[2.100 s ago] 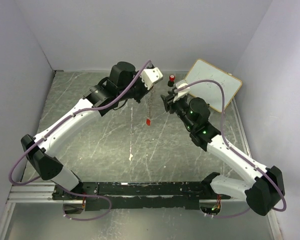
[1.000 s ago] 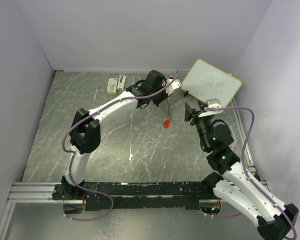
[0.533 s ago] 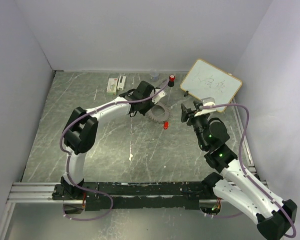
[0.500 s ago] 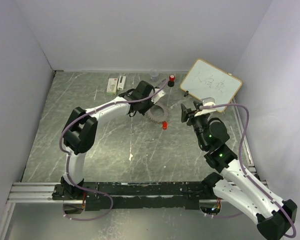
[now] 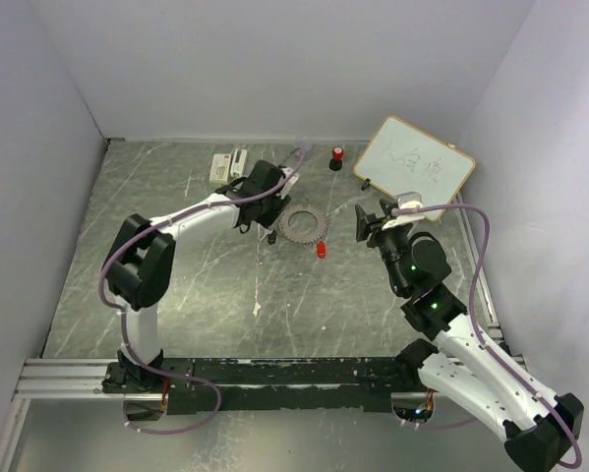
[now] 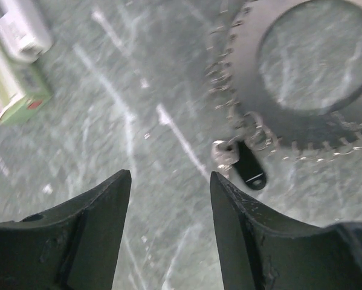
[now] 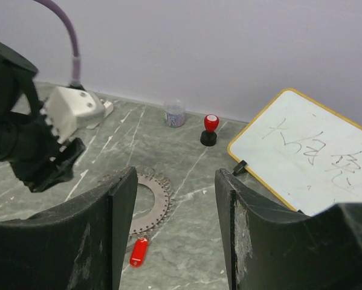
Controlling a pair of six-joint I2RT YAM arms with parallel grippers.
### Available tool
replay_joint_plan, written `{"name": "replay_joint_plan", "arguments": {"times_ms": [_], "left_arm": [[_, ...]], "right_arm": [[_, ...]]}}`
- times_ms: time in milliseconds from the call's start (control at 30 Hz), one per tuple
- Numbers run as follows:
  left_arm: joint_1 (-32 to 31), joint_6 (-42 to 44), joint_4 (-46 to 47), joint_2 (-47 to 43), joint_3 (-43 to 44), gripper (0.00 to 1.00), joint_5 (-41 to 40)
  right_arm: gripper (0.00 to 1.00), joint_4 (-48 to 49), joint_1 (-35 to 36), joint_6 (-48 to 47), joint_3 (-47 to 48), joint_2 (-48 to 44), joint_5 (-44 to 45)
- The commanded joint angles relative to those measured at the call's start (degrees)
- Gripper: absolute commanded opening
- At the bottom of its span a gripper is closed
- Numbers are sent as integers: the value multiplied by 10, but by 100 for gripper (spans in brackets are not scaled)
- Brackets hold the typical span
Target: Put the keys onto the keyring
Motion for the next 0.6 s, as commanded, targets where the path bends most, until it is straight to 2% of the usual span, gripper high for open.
{"name": "replay_joint_plan", "arguments": {"times_ms": [0,33,67,133,167,200,233,333,433,567], "left_arm": [[25,-64,34,-83,-53,67,-90],[30,-76,40,-100,-66,68,-98],[36,-95,45,-117,-82,76,-100],[48,-118,64,-156,-115,79,-87],[54,-130,75,-175,-132,85,-70],[62,-145,87,-197,-145,98,-49],[69,-157,94,-215,-157,100,-29],[76,-175,103,-262,-176,99,24],[76,-184,103,-290,-181,99,63],[76,-194,110,-332,-187,99,79]], "right_arm": [[54,-1,-1,-2,1,-8,1],[54,0,-1,-1,1,-9,1],[55,1,-1,-2,0,-7,0],[57,6,-1,3,-1,-3,3],[65,10,-1,7,-2,1,9],[75,14,-1,14,-1,4,20],[81,16,-1,21,0,9,30],[86,4,-1,42,12,27,52],[98,-24,-1,79,34,52,95],[100,-59,-1,117,52,74,169]]}}
